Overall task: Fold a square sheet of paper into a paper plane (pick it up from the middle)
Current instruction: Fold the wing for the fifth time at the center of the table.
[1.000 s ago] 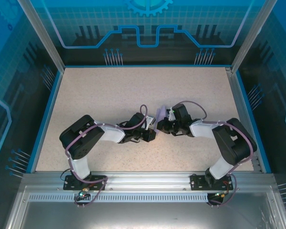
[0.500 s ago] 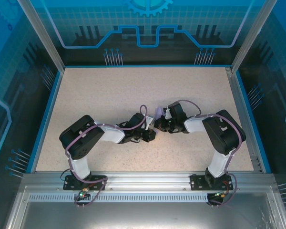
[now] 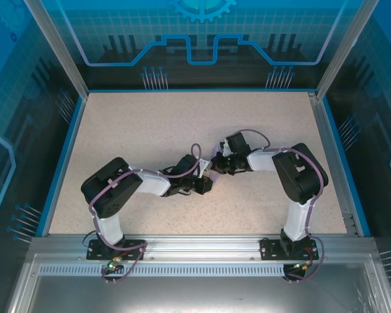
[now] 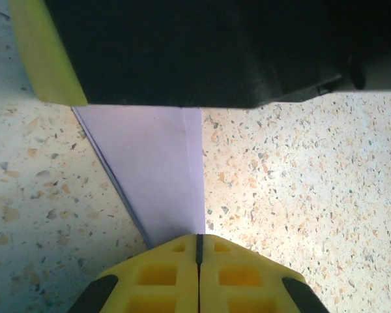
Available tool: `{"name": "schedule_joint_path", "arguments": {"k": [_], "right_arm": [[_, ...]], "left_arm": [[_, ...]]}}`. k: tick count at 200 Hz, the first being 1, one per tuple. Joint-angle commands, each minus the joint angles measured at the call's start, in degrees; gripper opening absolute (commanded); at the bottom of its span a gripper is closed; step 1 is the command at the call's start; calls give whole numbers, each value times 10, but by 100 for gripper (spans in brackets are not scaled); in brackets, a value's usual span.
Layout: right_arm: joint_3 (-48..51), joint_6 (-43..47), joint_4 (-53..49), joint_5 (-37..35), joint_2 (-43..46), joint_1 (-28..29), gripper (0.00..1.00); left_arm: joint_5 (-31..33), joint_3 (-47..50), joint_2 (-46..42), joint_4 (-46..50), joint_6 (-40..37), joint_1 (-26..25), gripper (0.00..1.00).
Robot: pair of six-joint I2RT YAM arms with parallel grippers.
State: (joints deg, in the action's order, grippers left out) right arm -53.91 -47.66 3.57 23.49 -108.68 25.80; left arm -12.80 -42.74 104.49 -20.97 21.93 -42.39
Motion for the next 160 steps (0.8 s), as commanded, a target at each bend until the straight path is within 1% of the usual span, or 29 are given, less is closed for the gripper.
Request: {"name": "schedule_joint_path", "arguments": {"k": [1, 59, 160], "right_arm": [[-24, 32, -26, -57, -31, -27, 7], [-75, 45, -45, -54, -67, -49, 7], [-164, 54, -74, -31, -120, -90, 8]], "left_arm": [[43, 45, 46, 136, -19, -8, 6], [48, 60, 27, 149, -17, -10, 4], [46, 71, 26, 158, -12, -13, 4]]}}
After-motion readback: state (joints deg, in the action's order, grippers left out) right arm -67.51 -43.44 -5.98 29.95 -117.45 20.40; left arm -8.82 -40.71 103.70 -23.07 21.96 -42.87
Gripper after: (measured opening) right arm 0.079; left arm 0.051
